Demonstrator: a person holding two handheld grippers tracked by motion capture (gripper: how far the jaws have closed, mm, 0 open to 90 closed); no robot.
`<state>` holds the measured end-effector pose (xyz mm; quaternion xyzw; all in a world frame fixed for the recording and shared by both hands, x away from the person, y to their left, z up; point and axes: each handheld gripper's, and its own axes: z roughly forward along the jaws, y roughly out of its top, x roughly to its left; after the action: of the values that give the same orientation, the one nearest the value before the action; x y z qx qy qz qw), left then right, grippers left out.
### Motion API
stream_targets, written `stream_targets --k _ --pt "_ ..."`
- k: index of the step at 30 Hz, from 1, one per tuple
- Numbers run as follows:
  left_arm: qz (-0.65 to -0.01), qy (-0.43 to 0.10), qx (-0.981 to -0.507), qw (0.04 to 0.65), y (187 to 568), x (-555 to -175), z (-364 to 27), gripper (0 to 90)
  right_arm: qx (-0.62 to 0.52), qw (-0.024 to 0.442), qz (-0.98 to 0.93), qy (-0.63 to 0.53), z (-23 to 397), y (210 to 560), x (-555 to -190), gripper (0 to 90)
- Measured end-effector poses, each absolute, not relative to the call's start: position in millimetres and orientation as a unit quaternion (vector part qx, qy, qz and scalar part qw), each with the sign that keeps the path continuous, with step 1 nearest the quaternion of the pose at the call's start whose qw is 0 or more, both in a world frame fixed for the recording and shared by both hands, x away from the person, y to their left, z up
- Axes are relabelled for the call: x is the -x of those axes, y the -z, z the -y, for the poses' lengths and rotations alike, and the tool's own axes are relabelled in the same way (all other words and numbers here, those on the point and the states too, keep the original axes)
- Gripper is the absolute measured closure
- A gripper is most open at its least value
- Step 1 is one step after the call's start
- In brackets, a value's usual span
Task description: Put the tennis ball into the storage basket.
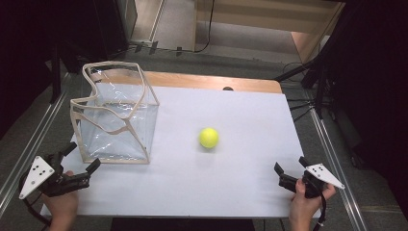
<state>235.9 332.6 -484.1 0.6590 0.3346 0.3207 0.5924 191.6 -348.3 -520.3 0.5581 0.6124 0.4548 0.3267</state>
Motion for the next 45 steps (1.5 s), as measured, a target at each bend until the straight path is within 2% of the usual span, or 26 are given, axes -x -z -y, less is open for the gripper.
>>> stream_targets --k 4,8,13,27,45 --pt "-0.335 -0.321 -0.660 0.591 484.2 -235.6 -331.8 5.3 -0.553 0.327 -0.619 -0.451 346.3 515.8 -192.2 0.0" --pt "-0.333 -0.323 -0.664 0.587 484.4 -235.8 -331.0 5.4 -0.544 0.308 -0.632 -0.458 346.0 508.8 -194.9 0.0" --pt "-0.332 -0.325 -0.664 0.586 484.6 -235.1 -330.1 5.4 -0.525 0.316 -0.651 -0.448 341.0 496.5 -197.6 0.0" --pt "-0.331 -0.325 -0.667 0.583 484.7 -235.0 -329.0 5.4 -0.464 0.299 -0.718 -0.424 303.9 448.3 -229.1 0.0" --pt "-0.327 -0.323 -0.672 0.581 484.9 -235.1 -328.0 5.4 -0.428 0.261 -0.769 -0.396 276.7 433.1 -266.2 0.0"
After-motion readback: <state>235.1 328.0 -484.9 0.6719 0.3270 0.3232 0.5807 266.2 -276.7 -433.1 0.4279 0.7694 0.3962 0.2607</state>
